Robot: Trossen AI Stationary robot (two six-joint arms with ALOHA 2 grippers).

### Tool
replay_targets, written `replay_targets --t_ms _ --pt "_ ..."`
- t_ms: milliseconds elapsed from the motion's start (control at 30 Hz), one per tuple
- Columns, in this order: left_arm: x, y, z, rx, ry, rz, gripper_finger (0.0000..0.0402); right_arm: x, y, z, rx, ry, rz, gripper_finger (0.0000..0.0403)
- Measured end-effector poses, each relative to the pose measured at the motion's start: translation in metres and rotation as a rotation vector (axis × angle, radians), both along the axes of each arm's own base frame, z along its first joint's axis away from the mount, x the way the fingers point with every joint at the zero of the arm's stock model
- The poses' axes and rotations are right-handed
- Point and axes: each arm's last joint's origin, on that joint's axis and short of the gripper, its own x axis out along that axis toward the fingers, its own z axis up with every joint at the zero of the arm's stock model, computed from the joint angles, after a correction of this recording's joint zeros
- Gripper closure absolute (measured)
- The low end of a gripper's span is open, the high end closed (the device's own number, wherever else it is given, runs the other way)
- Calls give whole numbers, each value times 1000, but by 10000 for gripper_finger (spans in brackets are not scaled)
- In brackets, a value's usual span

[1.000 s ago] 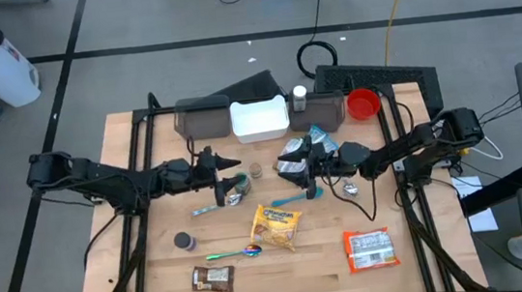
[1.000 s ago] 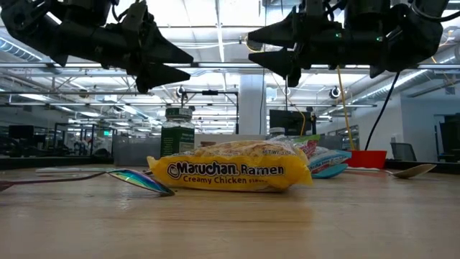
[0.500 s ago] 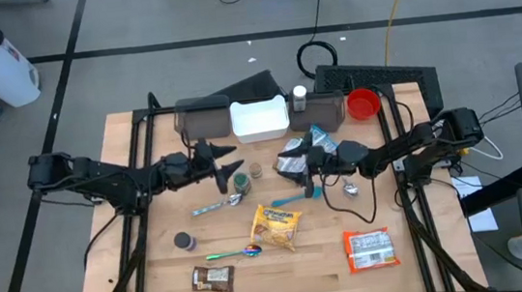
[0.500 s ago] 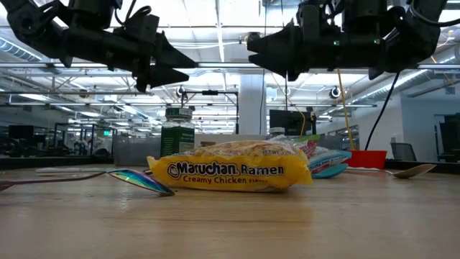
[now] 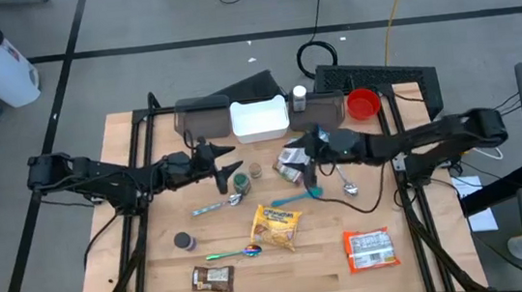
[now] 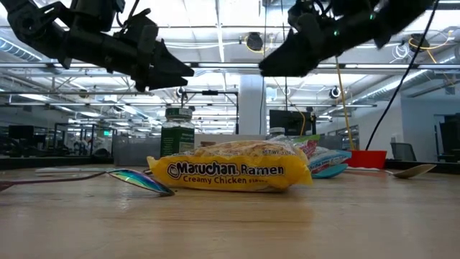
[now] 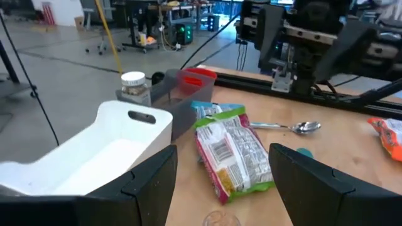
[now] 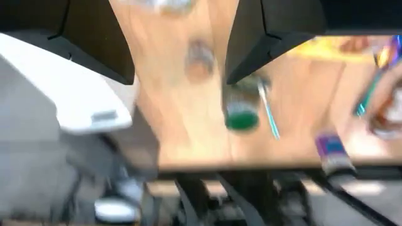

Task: Pick & Place Food Item
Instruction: Put the blue baby spoon into the white bin

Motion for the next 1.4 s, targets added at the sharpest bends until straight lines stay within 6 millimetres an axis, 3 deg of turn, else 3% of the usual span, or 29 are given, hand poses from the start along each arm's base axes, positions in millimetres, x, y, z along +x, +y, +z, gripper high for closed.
replay_targets --t_ms 233,533,733,933,1100,1400 --pt "0 -1 0 45 17 -48 144 -23 2 14 309 150 -170 161" --pt "1 -2 0 117 37 -71 144 -44 27 -26 617 395 -351 161" --pt "1 -2 0 128 37 -72 144 -60 33 -66 741 407 -443 161" --pt "1 -2 1 148 43 -75 144 -70 34 -96 887 297 -433 161" --pt "1 -2 1 148 42 -75 144 -76 35 -107 996 244 -379 161" --pt "0 0 1 144 40 -66 144 -77 36 -109 1016 246 -386 161"
